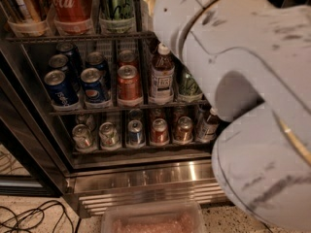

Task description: Pick green can from top shelf of fridge

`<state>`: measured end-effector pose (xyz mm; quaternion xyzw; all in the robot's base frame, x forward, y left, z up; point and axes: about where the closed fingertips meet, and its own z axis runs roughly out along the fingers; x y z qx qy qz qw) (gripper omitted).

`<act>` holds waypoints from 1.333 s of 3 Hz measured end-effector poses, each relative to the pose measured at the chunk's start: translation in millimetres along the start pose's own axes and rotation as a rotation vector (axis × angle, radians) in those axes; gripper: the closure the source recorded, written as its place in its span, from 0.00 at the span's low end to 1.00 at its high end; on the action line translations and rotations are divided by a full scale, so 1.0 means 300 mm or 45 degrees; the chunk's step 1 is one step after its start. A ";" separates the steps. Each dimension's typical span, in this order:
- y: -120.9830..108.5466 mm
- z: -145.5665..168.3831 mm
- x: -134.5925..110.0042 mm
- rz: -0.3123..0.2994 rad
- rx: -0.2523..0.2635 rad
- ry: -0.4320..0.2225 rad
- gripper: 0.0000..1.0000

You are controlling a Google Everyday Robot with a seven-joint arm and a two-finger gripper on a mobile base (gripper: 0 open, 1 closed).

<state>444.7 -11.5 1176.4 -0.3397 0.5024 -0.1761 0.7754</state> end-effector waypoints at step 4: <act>-0.021 -0.032 0.029 0.226 -0.017 0.200 1.00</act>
Offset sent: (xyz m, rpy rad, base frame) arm 0.0076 -0.0115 -0.0226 0.0953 0.1782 -0.0018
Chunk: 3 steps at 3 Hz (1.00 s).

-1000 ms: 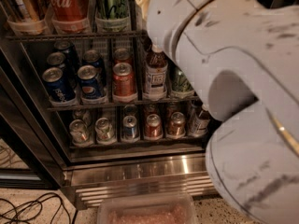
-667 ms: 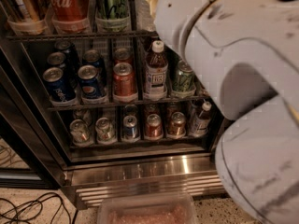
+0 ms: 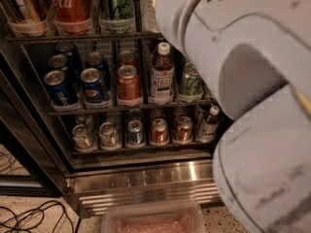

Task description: Pick green can from top shelf of fridge

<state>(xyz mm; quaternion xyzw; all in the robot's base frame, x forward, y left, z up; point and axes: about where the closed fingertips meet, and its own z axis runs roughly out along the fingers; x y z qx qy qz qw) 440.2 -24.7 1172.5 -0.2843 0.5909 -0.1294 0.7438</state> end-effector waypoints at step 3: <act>-0.051 -0.028 0.061 0.111 -0.146 -0.030 1.00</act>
Offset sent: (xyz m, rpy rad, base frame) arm -0.0014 -0.0244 -0.0181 -0.0256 0.0334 0.1098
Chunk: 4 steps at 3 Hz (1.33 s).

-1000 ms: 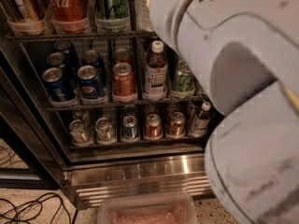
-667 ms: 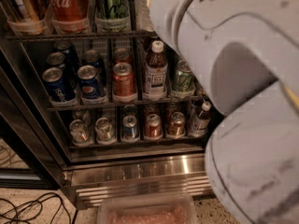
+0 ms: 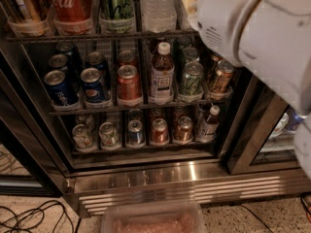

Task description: Pick green can from top shelf of fridge

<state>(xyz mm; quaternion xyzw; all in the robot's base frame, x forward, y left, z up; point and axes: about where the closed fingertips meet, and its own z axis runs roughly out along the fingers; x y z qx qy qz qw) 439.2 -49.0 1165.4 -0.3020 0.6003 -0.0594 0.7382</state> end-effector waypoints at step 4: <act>0.206 0.103 0.119 0.369 -0.020 0.261 1.00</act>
Offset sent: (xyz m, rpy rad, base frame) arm 0.0452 0.0120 -0.0834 0.1955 0.3658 0.0143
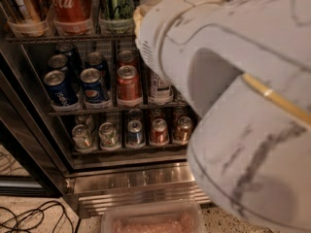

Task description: Pick green can from top shelf of fridge

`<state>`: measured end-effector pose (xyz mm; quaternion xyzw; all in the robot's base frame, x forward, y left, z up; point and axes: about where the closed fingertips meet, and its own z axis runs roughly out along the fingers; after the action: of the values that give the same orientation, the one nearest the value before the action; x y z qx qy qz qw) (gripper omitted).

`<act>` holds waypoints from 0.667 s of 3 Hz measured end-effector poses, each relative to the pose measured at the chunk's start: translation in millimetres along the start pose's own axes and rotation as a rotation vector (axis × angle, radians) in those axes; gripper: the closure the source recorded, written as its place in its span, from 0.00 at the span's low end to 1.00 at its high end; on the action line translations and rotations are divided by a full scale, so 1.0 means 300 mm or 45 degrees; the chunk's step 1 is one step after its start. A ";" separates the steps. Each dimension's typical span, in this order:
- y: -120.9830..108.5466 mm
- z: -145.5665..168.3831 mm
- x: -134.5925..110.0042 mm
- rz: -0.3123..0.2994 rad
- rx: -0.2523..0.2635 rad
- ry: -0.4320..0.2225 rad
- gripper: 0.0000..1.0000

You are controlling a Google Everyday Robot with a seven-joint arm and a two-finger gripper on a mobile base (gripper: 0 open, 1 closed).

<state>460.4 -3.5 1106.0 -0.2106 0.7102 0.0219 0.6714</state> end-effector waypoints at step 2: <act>0.021 -0.042 -0.041 0.162 -0.019 -0.087 1.00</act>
Offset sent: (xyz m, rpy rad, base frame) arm -0.0078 0.0142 -0.0076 0.2353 -0.0114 0.0414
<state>446.6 1.5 1117.6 -0.1693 0.6986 0.0769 0.6909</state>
